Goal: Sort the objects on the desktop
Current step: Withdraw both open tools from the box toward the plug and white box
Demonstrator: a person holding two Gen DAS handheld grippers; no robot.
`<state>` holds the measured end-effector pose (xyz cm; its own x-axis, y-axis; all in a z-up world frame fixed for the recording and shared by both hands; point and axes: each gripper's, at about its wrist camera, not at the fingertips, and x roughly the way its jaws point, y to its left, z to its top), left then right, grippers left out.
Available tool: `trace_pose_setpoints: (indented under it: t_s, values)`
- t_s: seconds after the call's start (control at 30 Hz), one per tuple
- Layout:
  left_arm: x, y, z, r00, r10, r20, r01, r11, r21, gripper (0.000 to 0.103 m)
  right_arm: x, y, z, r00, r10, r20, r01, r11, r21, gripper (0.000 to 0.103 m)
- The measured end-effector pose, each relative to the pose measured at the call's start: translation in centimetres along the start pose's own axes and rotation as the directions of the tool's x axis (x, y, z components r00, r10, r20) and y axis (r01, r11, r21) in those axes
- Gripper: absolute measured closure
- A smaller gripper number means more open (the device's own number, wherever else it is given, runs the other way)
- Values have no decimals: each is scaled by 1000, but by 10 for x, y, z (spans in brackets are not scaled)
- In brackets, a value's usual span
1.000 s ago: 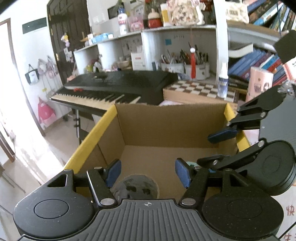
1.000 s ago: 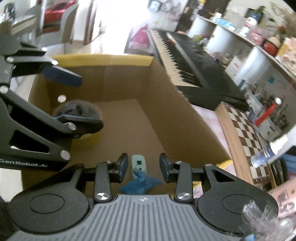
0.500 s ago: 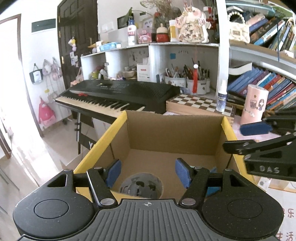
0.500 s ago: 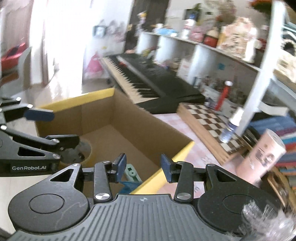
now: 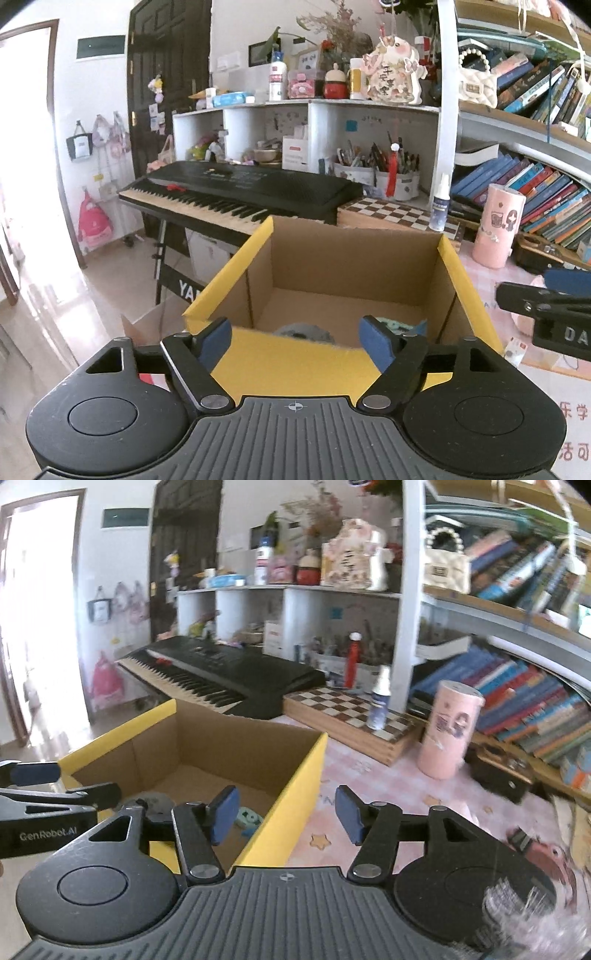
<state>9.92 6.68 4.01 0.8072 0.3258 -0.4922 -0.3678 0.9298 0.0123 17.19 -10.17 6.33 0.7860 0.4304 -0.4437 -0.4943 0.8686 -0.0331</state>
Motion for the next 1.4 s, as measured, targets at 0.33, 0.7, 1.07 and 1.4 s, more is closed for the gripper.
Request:
trace_pose_setpoints:
  t_s: [0.33, 0.7, 1.07, 1.4]
  values:
    - [-32, 18, -27, 1000, 0, -3, 0, 1000, 15, 11, -47, 19, -32, 998, -68, 9, 66, 992, 108, 20]
    - [-62, 29, -54, 999, -21, -41, 23, 998, 55, 9, -82, 39, -71, 988, -133, -73, 144, 973, 180, 8]
    - [-76, 34, -75, 991, -75, -113, 83, 994, 72, 9, -101, 51, -93, 983, -133, -129, 159, 964, 215, 8]
    - [-83, 26, -85, 980, -139, -140, 154, 982, 107, 9, -117, 58, -106, 971, -173, -165, 205, 958, 201, 6]
